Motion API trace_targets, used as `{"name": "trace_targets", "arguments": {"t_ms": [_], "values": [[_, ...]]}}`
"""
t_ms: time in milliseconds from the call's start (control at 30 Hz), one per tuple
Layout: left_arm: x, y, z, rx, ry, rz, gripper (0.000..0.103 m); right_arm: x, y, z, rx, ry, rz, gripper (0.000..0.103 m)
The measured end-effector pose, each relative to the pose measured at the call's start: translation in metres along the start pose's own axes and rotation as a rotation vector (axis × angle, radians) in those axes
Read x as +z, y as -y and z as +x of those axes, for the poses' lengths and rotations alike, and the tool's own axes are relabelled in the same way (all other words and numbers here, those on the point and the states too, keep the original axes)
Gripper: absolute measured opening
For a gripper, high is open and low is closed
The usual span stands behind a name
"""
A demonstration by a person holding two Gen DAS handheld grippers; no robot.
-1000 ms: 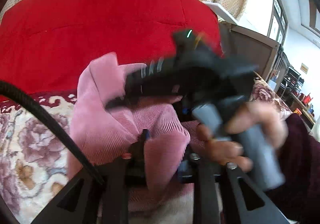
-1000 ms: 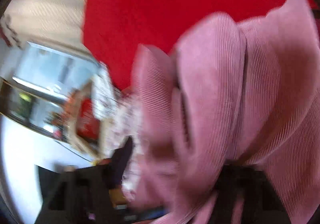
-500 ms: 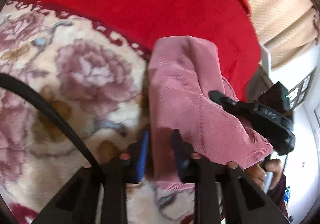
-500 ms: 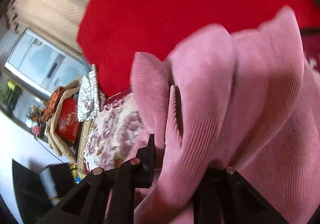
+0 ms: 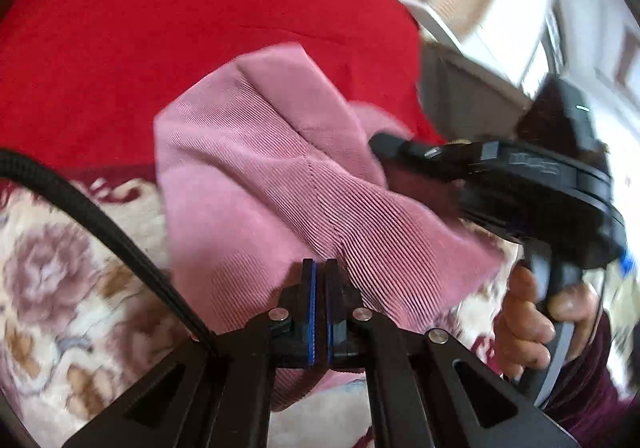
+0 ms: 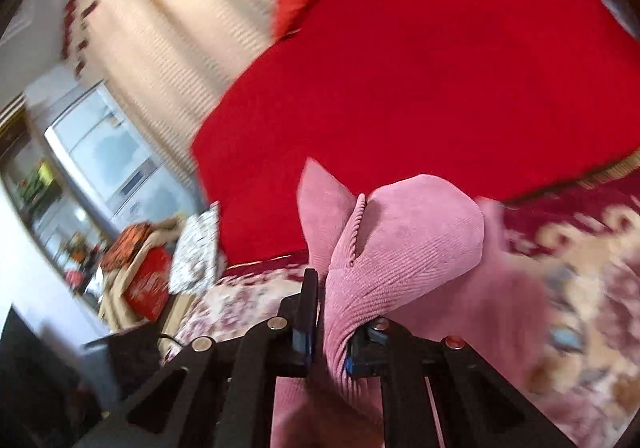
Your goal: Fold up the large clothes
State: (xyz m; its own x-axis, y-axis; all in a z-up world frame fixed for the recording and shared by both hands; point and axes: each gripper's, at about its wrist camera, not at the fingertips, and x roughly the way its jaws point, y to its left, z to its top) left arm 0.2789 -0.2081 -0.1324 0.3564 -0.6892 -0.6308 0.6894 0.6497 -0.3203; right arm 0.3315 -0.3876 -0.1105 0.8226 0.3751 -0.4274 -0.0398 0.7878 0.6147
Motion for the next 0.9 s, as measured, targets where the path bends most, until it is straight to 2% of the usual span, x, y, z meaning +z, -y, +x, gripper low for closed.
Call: {"name": "trace_targets", "arguments": {"t_ms": [67,200,267,300,333,367,400,433,500,600,700,800,867,900], "values": [[-0.004,0.006,0.01,-0.004,-0.031,0.028,0.003,-0.012,0.043,-0.003,-0.043,-0.01,0.108,0.011],[-0.001,0.004,0.014,0.012,-0.072,0.045,0.003,-0.053,0.113,0.028,-0.133,-0.145,0.275,0.01],[0.005,-0.001,-0.001,0.0,-0.088,0.04,0.004,-0.066,0.126,0.034,-0.091,-0.143,0.326,0.011],[0.007,-0.002,-0.012,-0.002,-0.074,0.036,0.005,-0.066,0.121,0.034,-0.102,-0.129,0.301,0.01],[0.009,-0.007,-0.02,0.006,-0.051,0.033,0.012,-0.065,0.115,0.034,-0.12,-0.124,0.266,0.01],[0.01,-0.01,-0.03,0.046,-0.02,0.04,0.018,-0.064,0.112,0.035,-0.129,-0.125,0.252,0.01],[0.01,-0.01,-0.031,0.084,-0.01,0.051,0.029,-0.065,0.114,0.033,-0.13,-0.126,0.257,0.01],[0.011,-0.011,-0.028,0.122,-0.022,0.063,0.03,-0.065,0.116,0.033,-0.123,-0.125,0.267,0.01],[0.004,-0.015,-0.001,0.18,-0.13,0.103,0.031,-0.065,0.119,0.03,-0.115,-0.124,0.286,0.011],[-0.007,-0.007,0.009,0.258,-0.126,0.202,0.032,-0.061,0.119,0.016,-0.137,-0.136,0.297,0.015],[-0.004,-0.005,0.01,0.261,-0.139,0.199,0.032,-0.044,0.107,-0.008,-0.217,-0.121,0.241,0.016],[-0.007,-0.007,0.008,0.247,-0.123,0.194,0.032,-0.024,0.089,-0.03,-0.222,-0.043,0.179,0.019],[-0.01,-0.008,0.004,0.238,-0.117,0.188,0.032,-0.008,0.066,-0.03,-0.186,-0.028,0.124,0.042],[-0.011,-0.007,0.002,0.238,-0.116,0.197,0.032,-0.001,0.058,-0.026,-0.158,-0.026,0.095,0.05]]}}
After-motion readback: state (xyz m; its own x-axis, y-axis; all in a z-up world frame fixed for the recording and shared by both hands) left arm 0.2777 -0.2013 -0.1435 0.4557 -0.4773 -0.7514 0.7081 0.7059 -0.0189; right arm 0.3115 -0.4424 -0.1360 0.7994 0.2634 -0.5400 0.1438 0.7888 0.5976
